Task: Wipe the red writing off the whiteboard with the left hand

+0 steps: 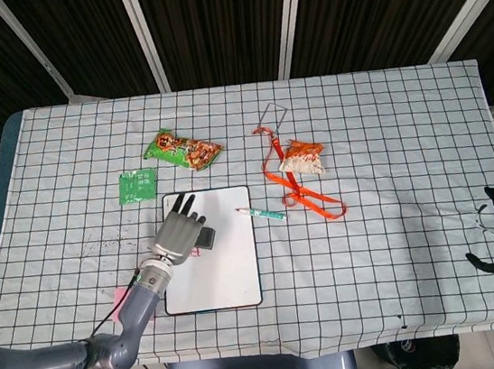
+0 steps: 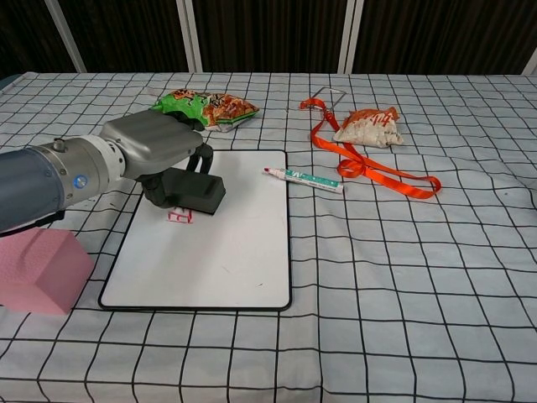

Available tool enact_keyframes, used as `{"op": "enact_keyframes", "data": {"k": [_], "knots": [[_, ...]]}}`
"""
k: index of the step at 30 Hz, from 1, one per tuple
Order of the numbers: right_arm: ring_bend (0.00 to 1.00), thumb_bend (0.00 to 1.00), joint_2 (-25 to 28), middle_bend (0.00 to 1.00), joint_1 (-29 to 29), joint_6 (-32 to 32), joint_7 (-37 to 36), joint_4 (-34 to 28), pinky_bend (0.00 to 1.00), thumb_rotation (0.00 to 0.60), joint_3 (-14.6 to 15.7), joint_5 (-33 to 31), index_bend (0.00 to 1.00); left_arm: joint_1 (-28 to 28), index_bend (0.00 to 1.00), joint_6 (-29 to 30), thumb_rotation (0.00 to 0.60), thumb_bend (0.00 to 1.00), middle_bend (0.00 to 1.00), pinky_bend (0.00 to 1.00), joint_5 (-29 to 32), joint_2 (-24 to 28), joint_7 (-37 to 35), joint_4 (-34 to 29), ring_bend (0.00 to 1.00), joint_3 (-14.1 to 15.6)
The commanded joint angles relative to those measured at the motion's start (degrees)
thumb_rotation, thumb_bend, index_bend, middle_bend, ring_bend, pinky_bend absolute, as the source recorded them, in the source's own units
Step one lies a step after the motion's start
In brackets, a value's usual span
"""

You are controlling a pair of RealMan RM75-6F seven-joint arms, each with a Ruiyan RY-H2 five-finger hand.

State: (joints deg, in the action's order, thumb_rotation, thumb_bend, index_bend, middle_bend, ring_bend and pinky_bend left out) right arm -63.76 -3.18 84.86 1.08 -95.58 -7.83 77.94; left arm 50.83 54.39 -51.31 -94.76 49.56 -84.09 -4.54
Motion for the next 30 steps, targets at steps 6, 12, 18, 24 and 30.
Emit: {"op": "enact_keyframes", "data": {"k": [6, 12, 18, 24, 30], "knots": [[0.20, 0.19, 0.0, 0.13, 0.0, 0.0, -0.1, 0.0, 0.21, 0.600, 0.0, 0.0, 0.02, -0.3, 0.39, -0.2, 0.600, 0.35, 0.42, 0.00, 0.5, 2.0, -0.5, -3.2, 0.00, 1.1], [0.20, 0.19, 0.0, 0.13, 0.0, 0.0, -0.1, 0.0, 0.21, 0.600, 0.0, 0.0, 0.02, -0.7, 0.39, -0.9, 0.600, 0.35, 0.42, 0.00, 0.7, 3.8, -0.8, -5.9, 0.00, 2.6], [0.20, 0.19, 0.0, 0.13, 0.0, -0.1, -0.1, 0.0, 0.21, 0.600, -0.1, -0.1, 0.02, -0.9, 0.39, -1.5, 0.600, 0.35, 0.42, 0.00, -1.1, 5.7, -1.3, -7.9, 0.00, 4.4], [0.20, 0.19, -0.1, 0.13, -0.1, 0.0, 0.0, 0.0, 0.21, 0.600, -0.1, 0.0, 0.02, -1.2, 0.39, -1.3, 0.600, 0.35, 0.42, 0.00, -2.5, 6.8, -1.7, -9.1, 0.00, 5.6], [0.20, 0.19, -0.1, 0.13, -0.1, 0.0, 0.1, 0.0, 0.21, 0.600, 0.0, 0.0, 0.02, -0.9, 0.39, -0.6, 0.600, 0.35, 0.42, 0.00, -3.8, 6.5, -1.6, -8.8, 0.00, 5.5]]}}
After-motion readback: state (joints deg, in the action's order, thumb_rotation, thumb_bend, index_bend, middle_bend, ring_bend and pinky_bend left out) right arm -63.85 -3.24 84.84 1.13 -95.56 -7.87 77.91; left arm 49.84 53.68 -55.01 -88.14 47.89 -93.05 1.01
